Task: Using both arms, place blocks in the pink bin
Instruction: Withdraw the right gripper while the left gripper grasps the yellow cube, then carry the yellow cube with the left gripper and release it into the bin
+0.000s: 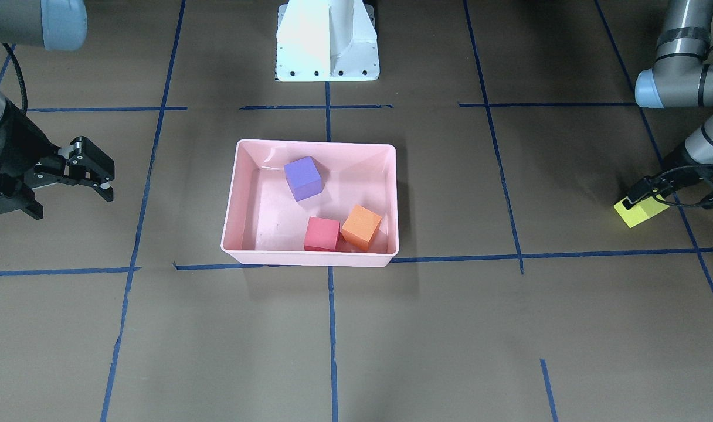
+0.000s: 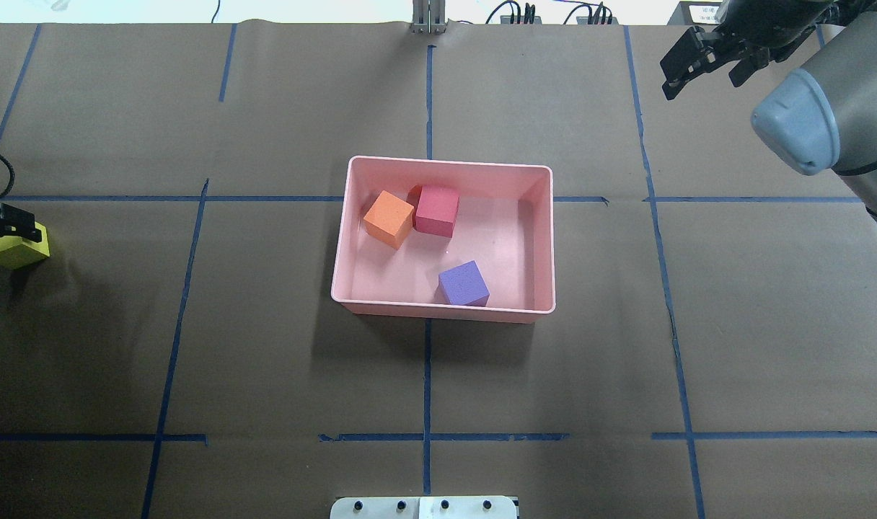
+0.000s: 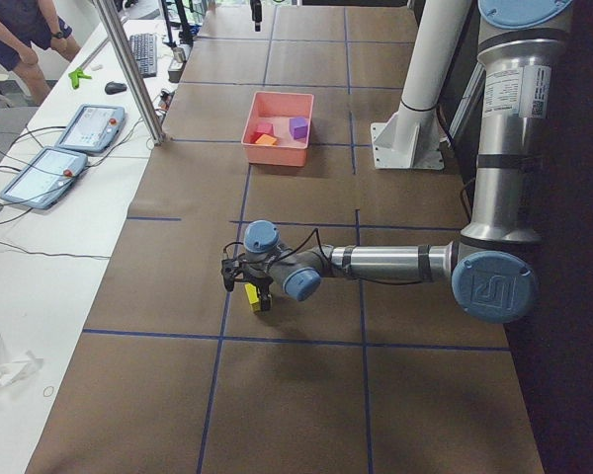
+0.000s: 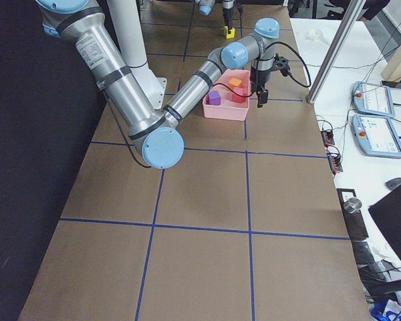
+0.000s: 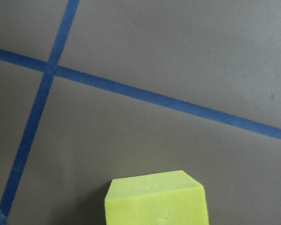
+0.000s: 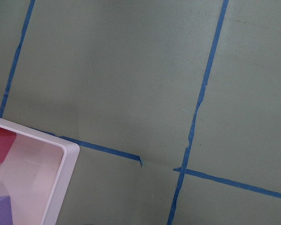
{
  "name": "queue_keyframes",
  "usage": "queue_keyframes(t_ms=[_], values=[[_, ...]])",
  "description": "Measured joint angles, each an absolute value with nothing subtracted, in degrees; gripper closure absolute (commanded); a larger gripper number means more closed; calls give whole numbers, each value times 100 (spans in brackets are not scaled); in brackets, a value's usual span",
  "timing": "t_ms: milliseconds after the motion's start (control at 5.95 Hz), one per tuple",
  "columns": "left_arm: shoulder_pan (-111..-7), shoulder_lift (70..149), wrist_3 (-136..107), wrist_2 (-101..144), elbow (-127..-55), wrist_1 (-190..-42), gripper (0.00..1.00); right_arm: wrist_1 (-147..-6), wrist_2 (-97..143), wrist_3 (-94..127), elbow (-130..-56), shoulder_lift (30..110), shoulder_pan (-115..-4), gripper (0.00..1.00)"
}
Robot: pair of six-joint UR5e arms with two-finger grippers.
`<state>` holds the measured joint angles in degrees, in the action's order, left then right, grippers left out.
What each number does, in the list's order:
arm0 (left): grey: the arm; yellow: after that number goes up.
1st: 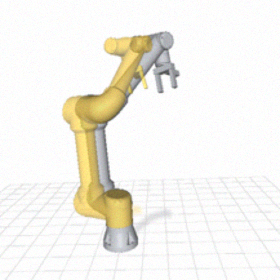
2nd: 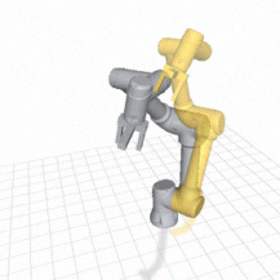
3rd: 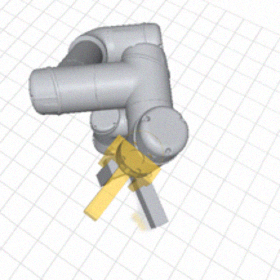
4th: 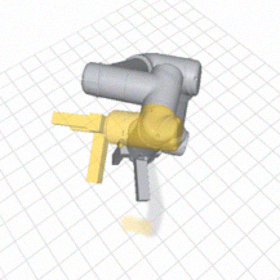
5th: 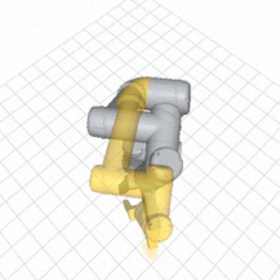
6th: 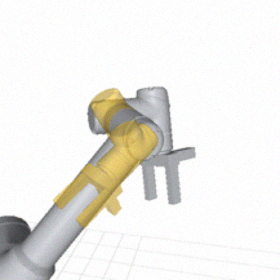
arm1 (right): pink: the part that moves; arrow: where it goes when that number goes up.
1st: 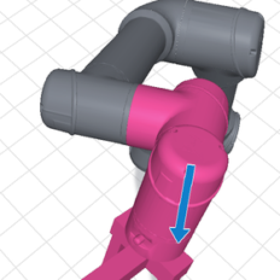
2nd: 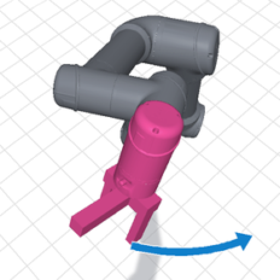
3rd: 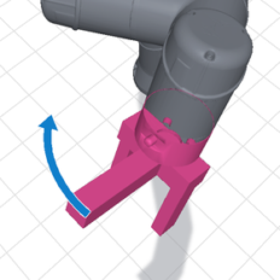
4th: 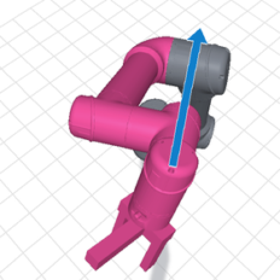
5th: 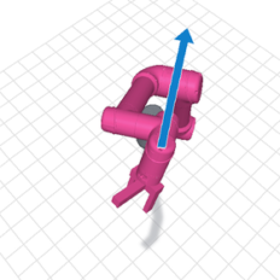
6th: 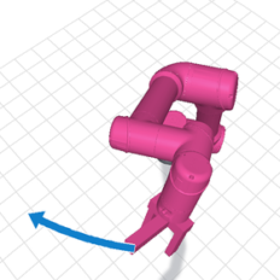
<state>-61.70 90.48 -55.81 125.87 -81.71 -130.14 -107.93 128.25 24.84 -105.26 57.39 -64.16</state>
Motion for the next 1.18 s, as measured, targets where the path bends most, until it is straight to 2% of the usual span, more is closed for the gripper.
queue_keyframes(t_ms=[168, 336, 672, 840, 1008, 1176], values=[[-6088, 9093, -5586, 12530, -8121, -13012, 29, -10790, 12821, 2480, -10549, 5774, -6416, 0], [-6058, 9111, -5602, 12471, -8114, -13015, 69, -10786, 12817, 2481, -10568, 5804, -6416, 0], [-6067, 9184, -5559, 12477, -8215, -12962, 67, -10710, 12808, 2463, -10587, 5906, -6416, 0], [-6088, 9301, -5541, 12488, -8406, -12743, 66, -10390, 12830, 2378, -10604, 6212, -6424, 0], [-6109, 9598, -5535, 12495, -8810, -12035, 65, -9946, 12926, 2177, -10619, 6665, -6498, 0], [-6106, 10259, -5553, 12479, -9403, -10713, 63, -9671, 13101, 1796, -10632, 7110, -6701, 0]])
